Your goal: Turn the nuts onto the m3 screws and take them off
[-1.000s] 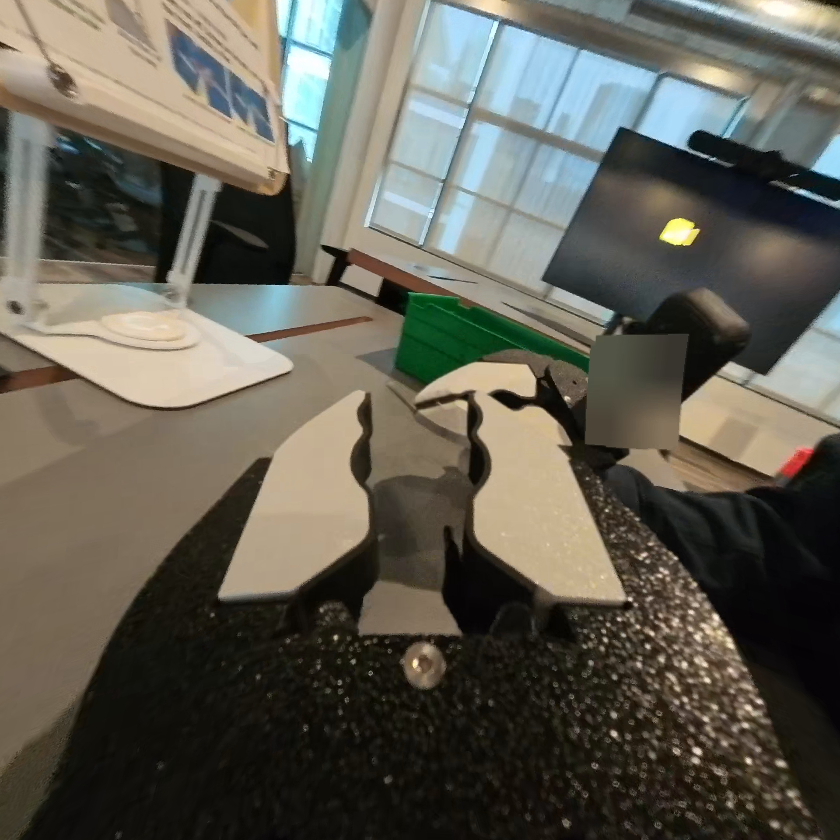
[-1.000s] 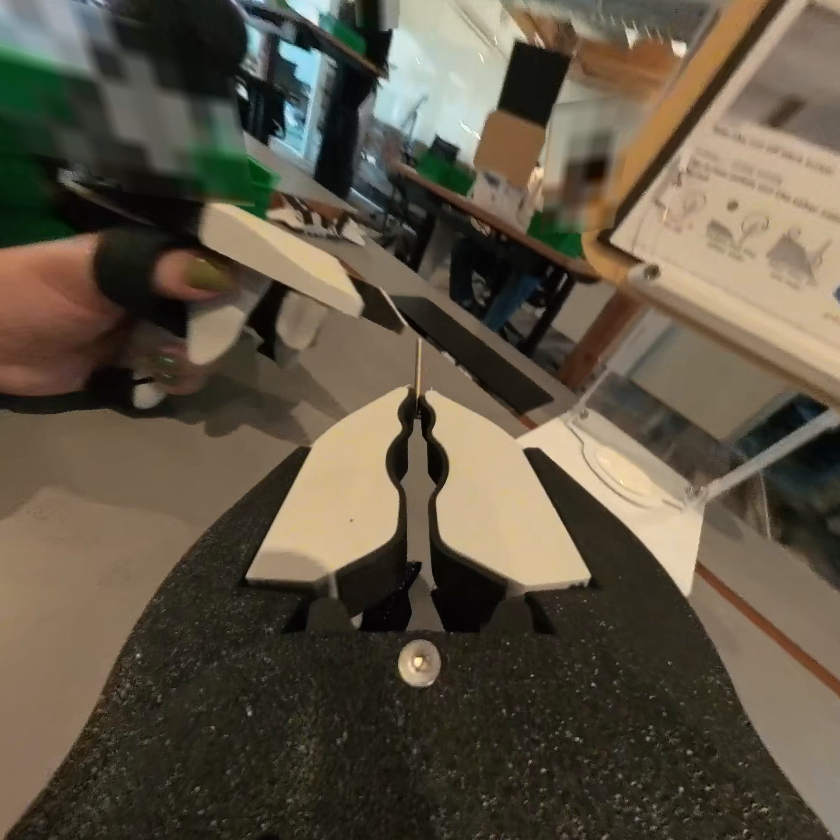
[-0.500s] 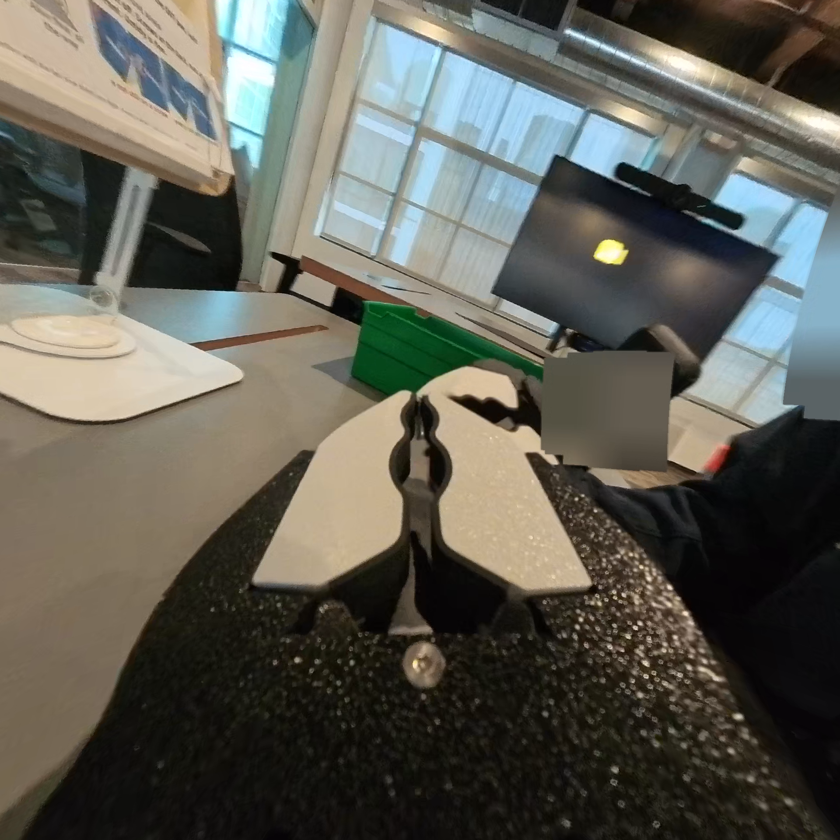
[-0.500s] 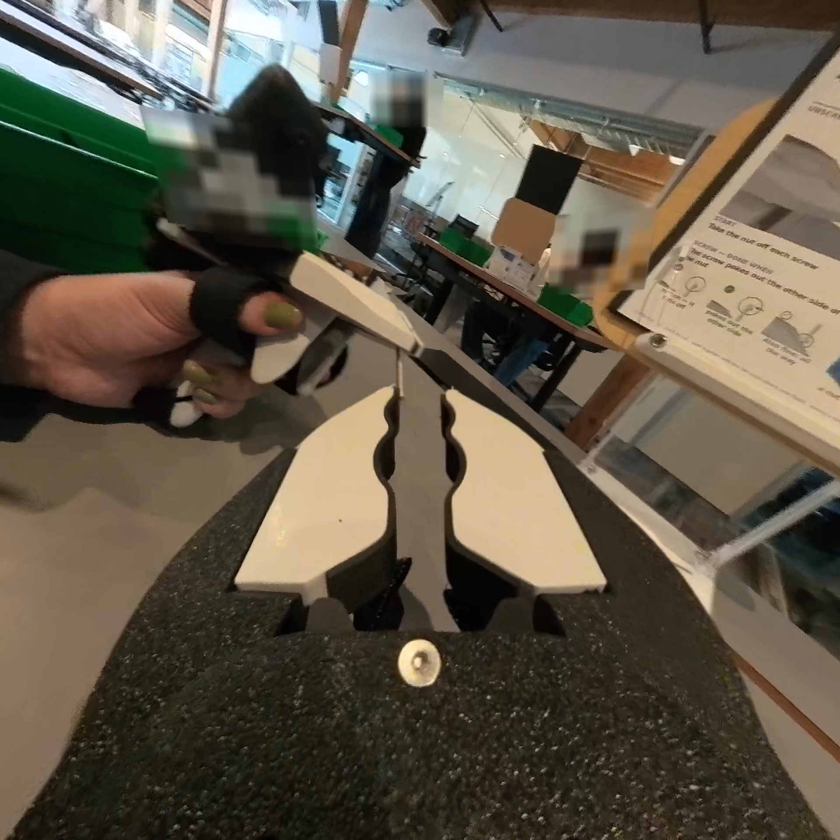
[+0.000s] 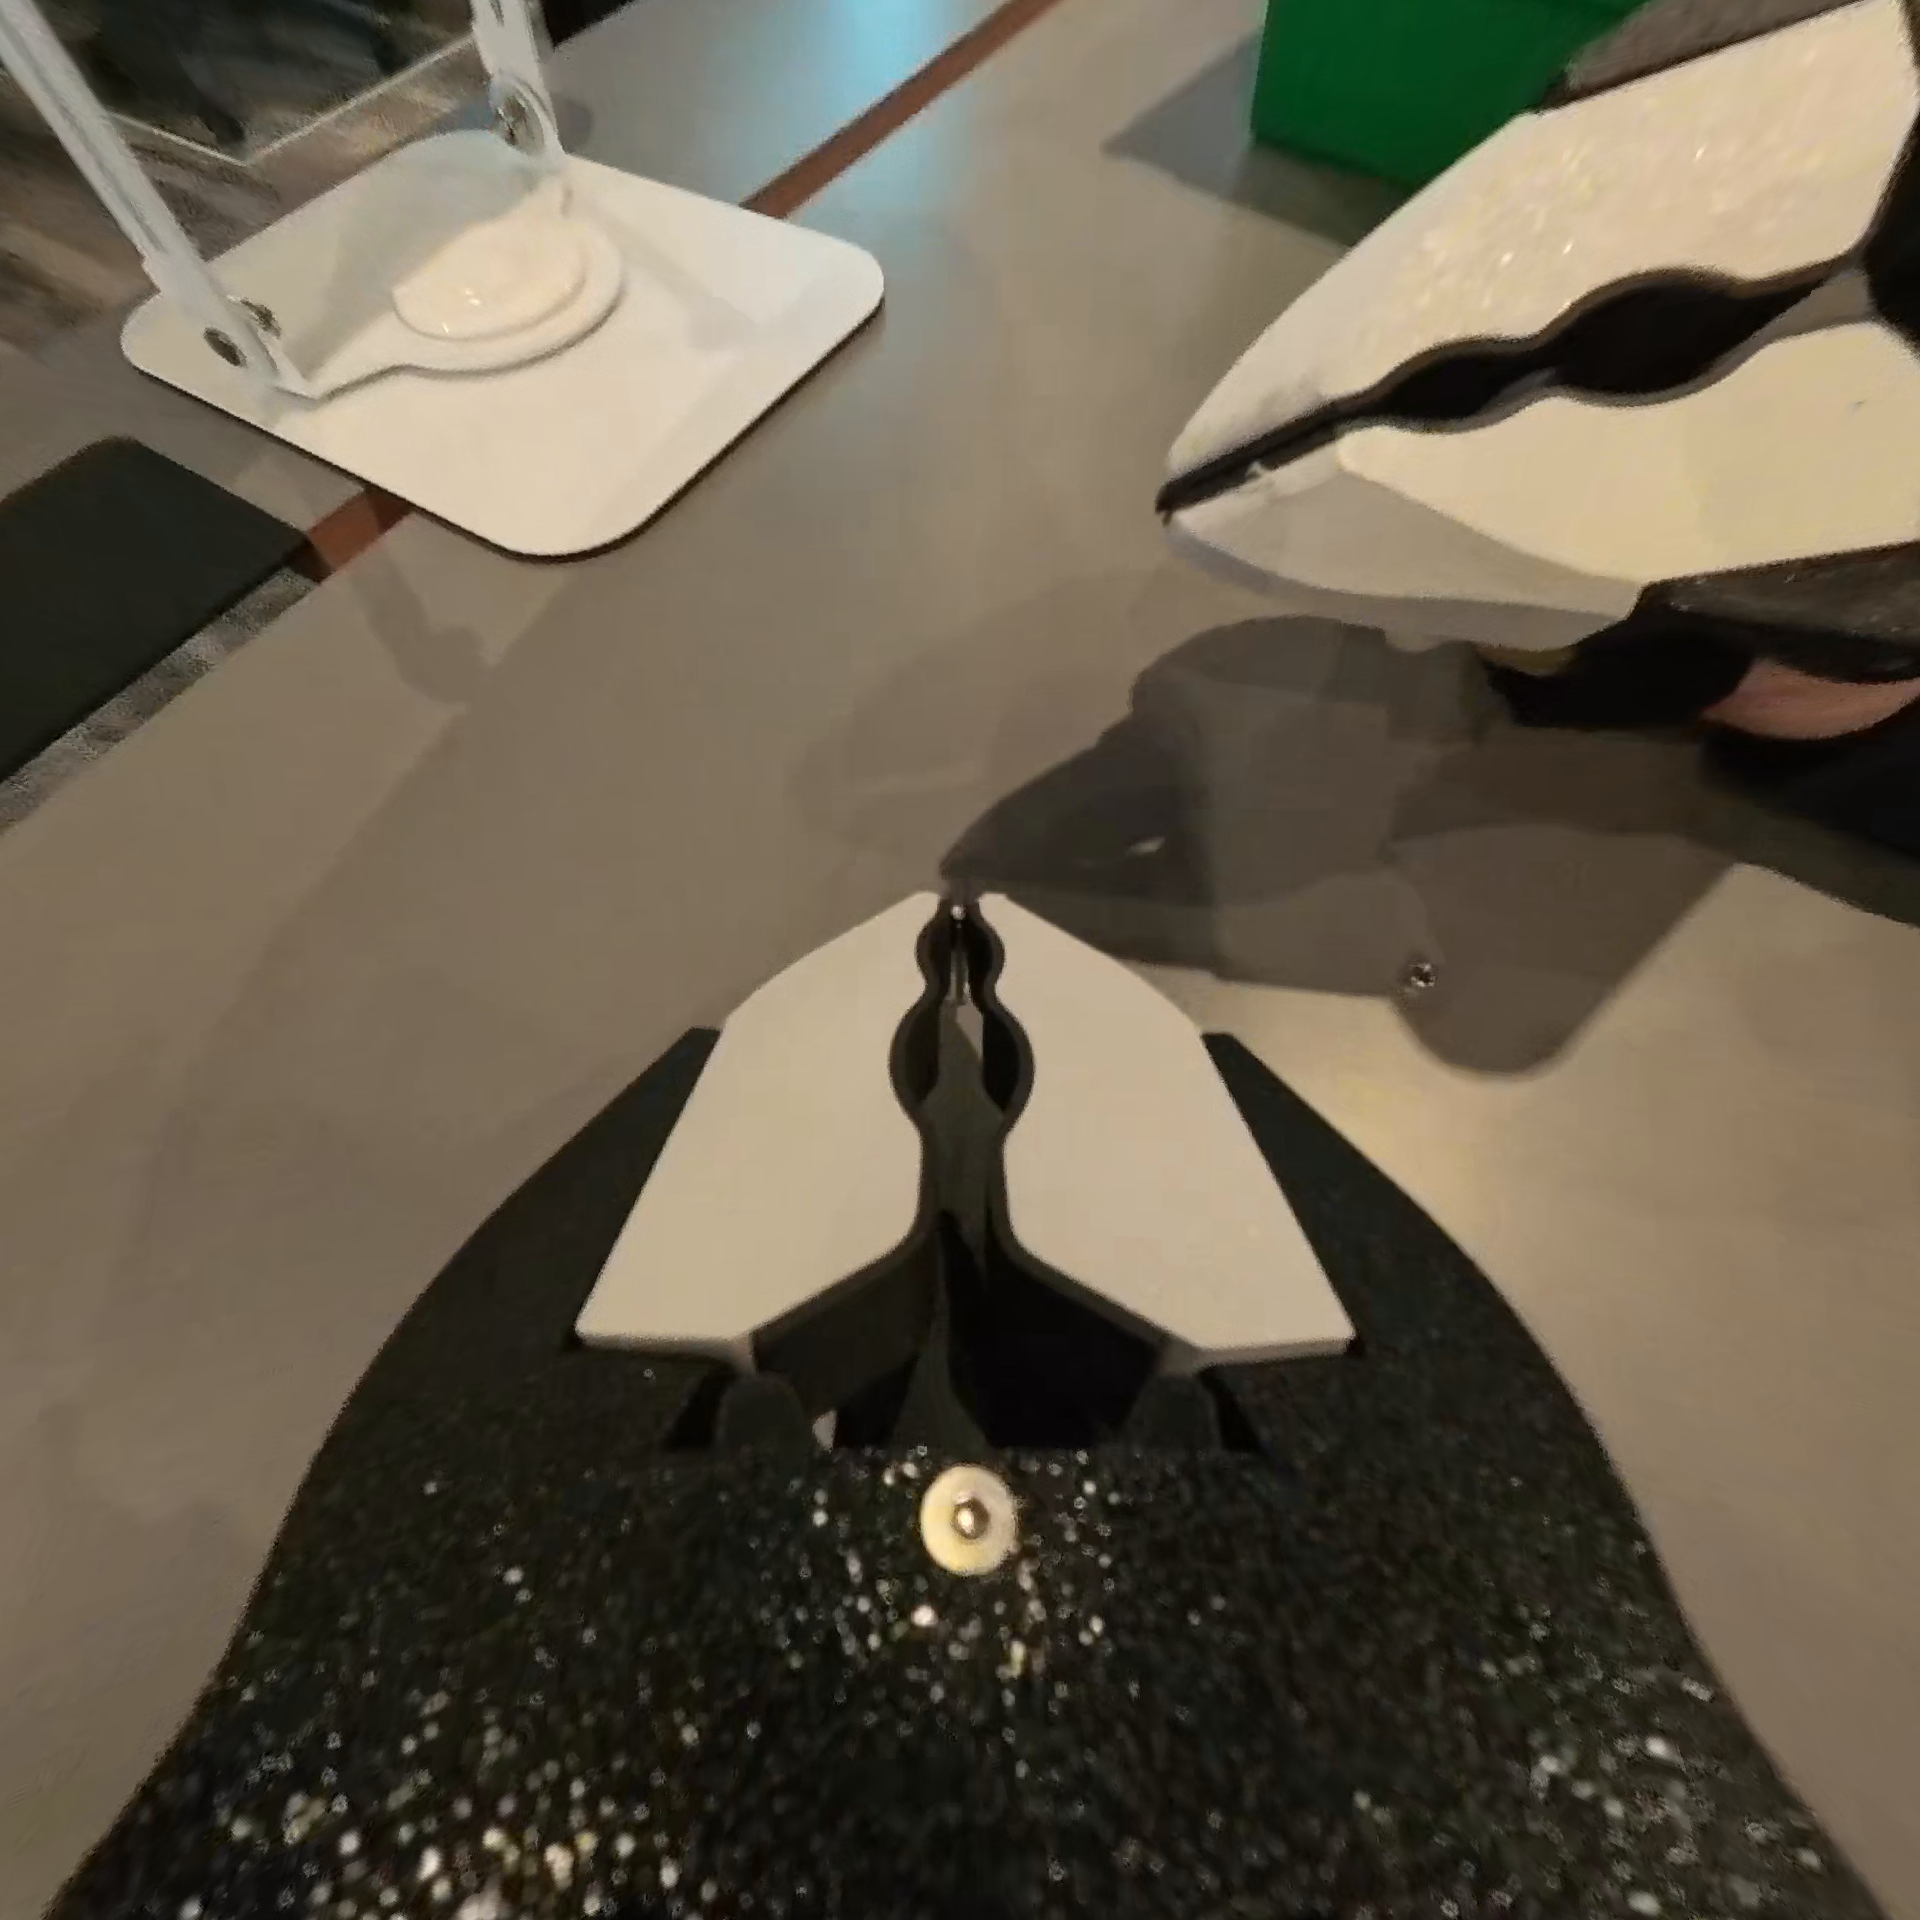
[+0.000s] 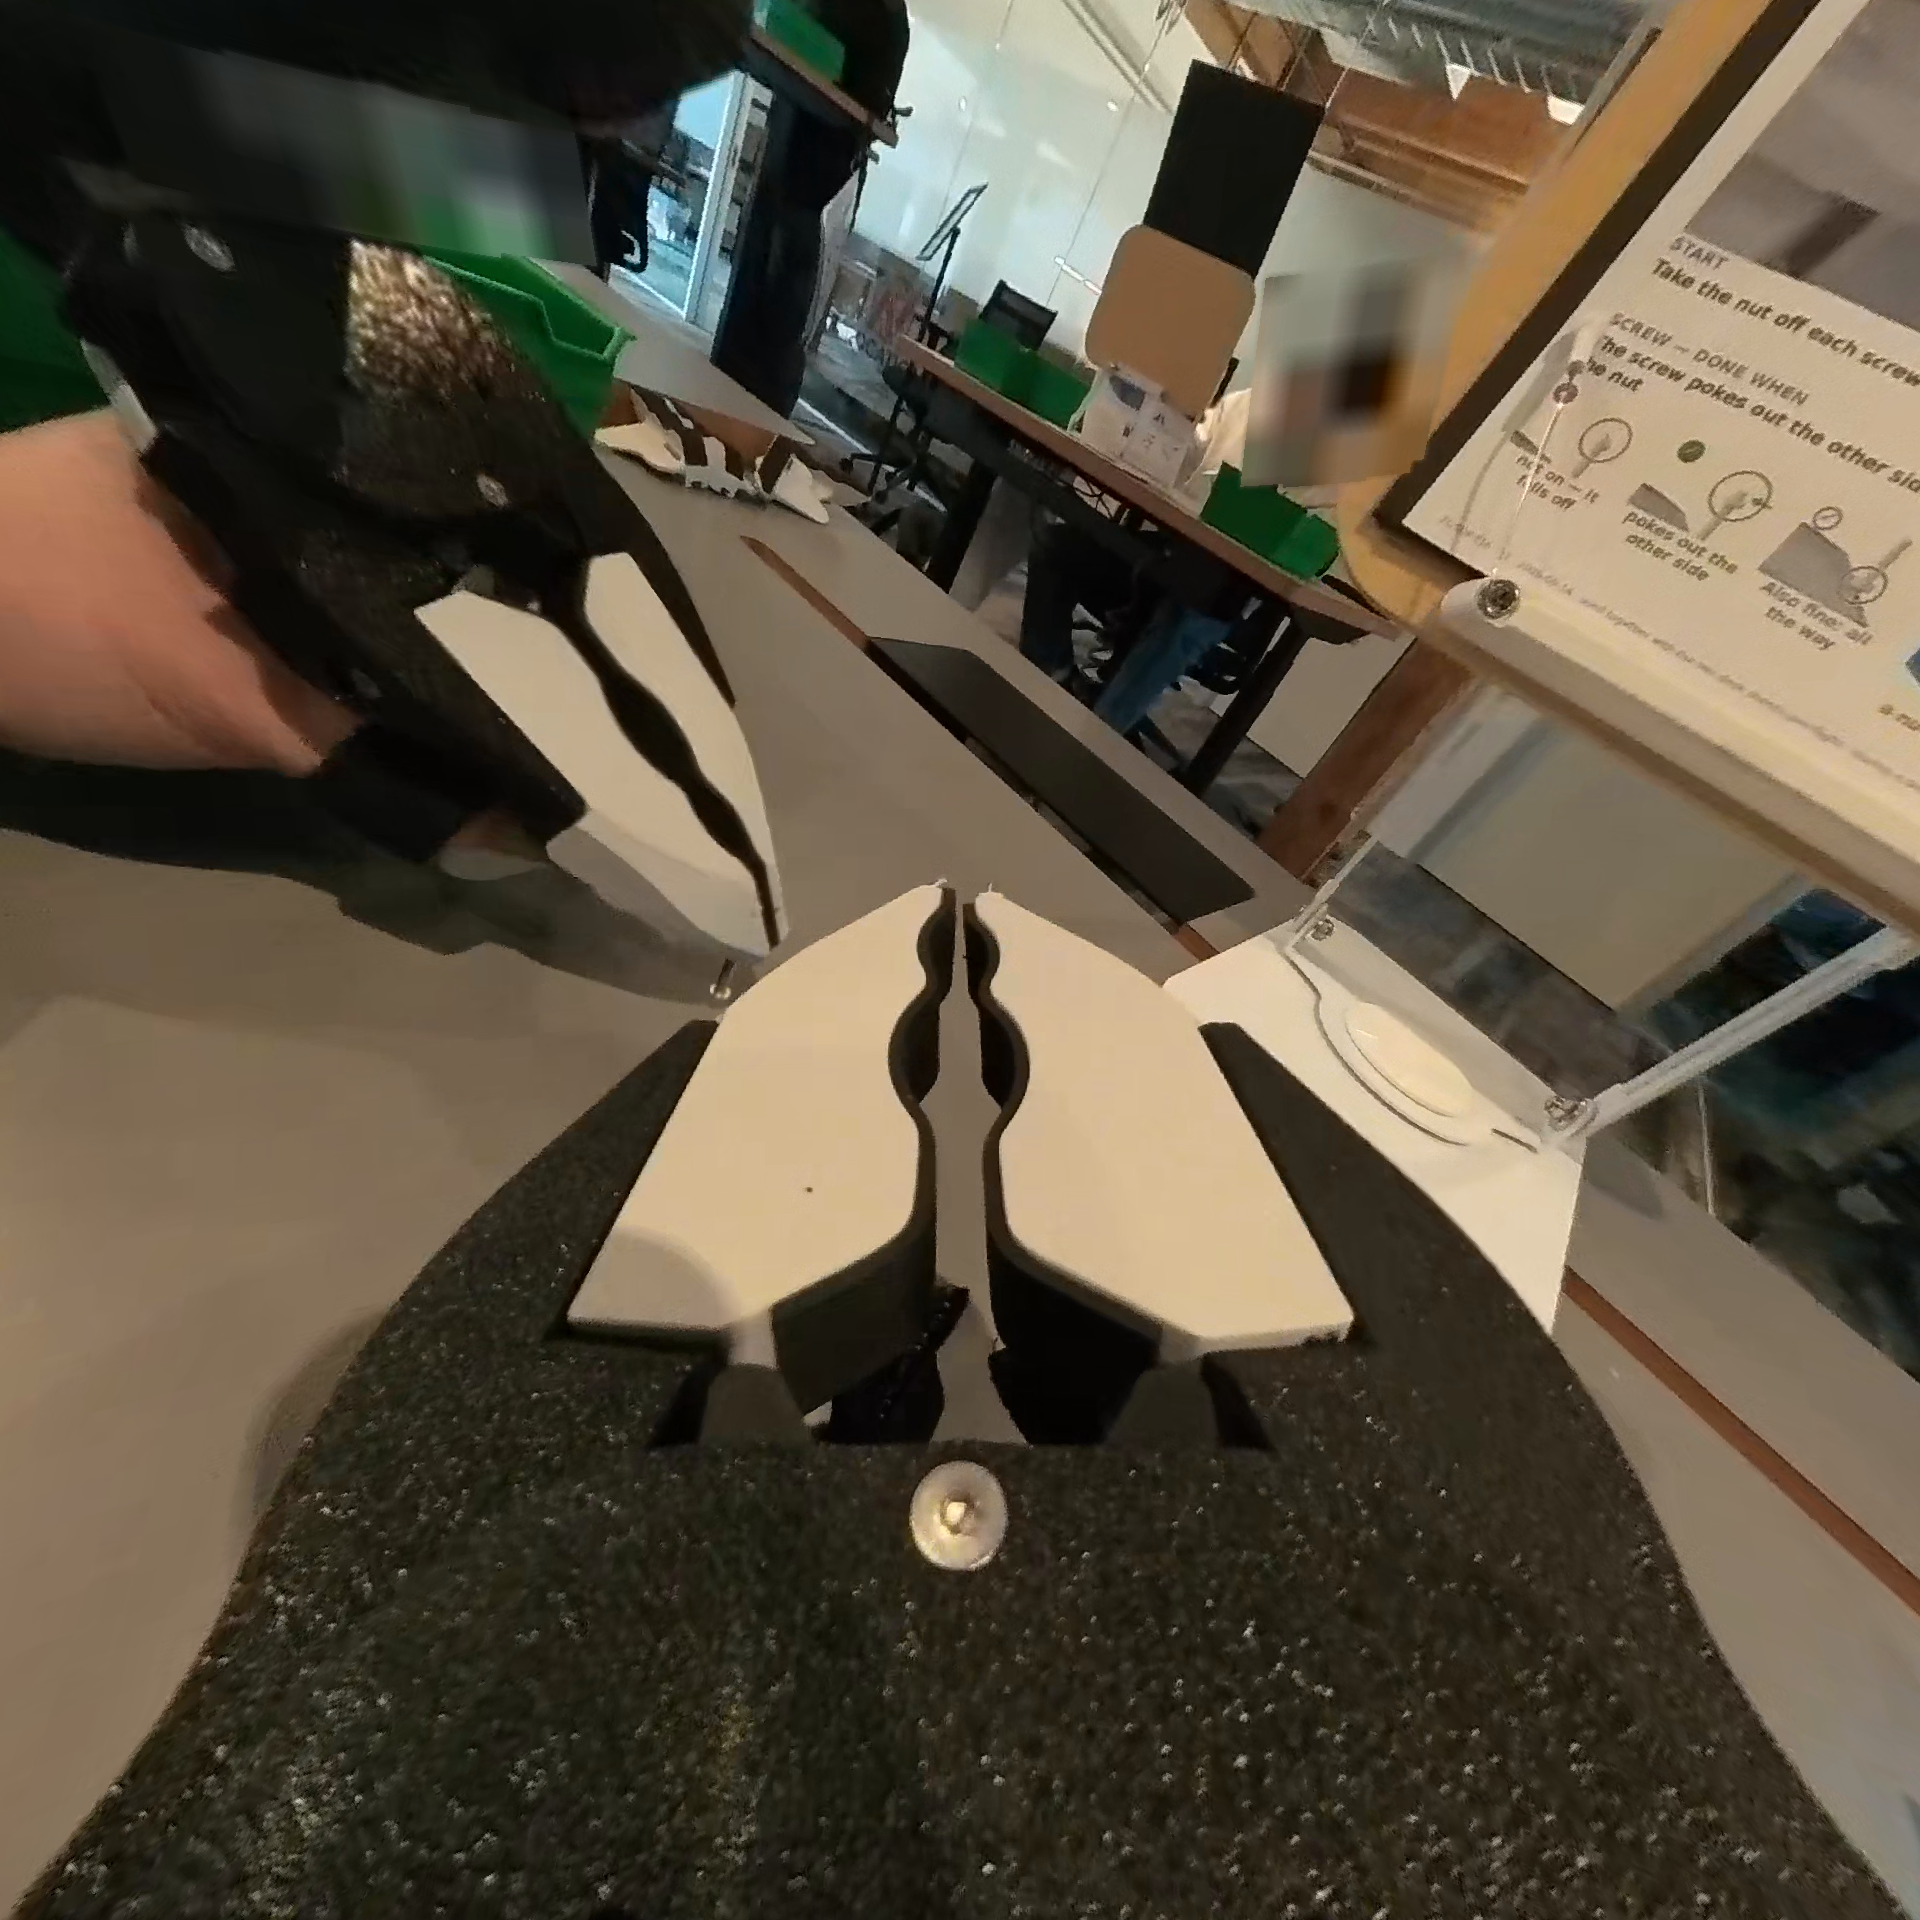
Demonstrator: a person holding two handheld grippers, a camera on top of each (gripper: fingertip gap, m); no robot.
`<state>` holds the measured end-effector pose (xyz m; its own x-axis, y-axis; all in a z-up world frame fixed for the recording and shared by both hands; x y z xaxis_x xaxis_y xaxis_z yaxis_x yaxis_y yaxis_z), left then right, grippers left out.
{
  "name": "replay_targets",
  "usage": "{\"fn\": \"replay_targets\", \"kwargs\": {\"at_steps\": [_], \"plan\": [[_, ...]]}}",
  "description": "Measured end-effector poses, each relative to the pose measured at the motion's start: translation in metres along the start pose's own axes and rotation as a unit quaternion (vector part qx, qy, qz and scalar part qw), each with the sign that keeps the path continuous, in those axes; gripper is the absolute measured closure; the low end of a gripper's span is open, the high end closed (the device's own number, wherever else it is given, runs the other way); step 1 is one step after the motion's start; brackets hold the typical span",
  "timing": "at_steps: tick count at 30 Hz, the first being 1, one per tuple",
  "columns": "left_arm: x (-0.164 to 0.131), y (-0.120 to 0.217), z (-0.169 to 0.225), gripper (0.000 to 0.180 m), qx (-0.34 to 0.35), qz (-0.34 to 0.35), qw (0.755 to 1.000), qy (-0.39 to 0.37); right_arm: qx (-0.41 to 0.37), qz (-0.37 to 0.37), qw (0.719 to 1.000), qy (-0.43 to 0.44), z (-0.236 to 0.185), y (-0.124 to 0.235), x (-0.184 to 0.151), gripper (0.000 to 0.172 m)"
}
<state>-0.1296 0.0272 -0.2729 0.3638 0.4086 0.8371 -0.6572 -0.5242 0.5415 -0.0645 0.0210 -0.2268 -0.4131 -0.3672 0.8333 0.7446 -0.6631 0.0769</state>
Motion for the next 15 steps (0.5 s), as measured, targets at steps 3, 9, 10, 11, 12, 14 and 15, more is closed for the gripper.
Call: {"fn": "replay_targets", "kwargs": {"at_steps": [3, 9, 10, 11, 12, 14, 15], "plan": [[-0.0043, -0.0036, 0.0018, 0.178, -0.005, -0.015, 1.0, -0.002, -0.001, 0.002, 1.0, -0.005, 0.0009, 0.0001, 0.0, 0.171], [-0.0052, -0.0037, 0.0009, 0.178, -0.014, -0.011, 1.0, 0.011, 0.005, 0.001, 1.0, -0.006, -0.0002, -0.0007, -0.0004, 0.171], [-0.0053, -0.0036, 0.001, 0.178, -0.018, -0.011, 1.0, 0.015, 0.006, 0.001, 1.0, -0.005, -0.0005, -0.001, -0.0002, 0.171], [-0.0055, -0.0036, 0.0013, 0.178, -0.022, -0.01, 1.0, 0.017, 0.007, 0.001, 1.0, -0.005, -0.0009, -0.0012, -0.0002, 0.171], [-0.0057, -0.0037, 0.0014, 0.178, -0.025, -0.01, 0.999, 0.02, 0.007, 0.001, 1.0, -0.004, -0.001, -0.0013, -0.0004, 0.171], [-0.0069, -0.004, 0.0019, 0.177, -0.032, -0.013, 0.999, 0.024, 0.009, 0.0, 1.0, -0.003, -0.0015, -0.0015, -0.0004, 0.172], [-0.0077, -0.0044, 0.0021, 0.177, -0.035, -0.015, 0.999, 0.025, 0.009, 0.0, 1.0, -0.002, -0.0017, -0.0017, -0.0005, 0.172]]}}
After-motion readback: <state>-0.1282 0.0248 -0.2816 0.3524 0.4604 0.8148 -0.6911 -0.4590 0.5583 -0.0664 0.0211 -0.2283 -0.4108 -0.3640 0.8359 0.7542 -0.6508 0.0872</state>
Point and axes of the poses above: each gripper's, where its closed fingertips meet, y back along the fingers, x out of its top, z = x × y across the jaws, the point moved 2 cm from there along y, back along the fingers, and after that the axes turned 8 degrees about y, right-handed, at the moved point
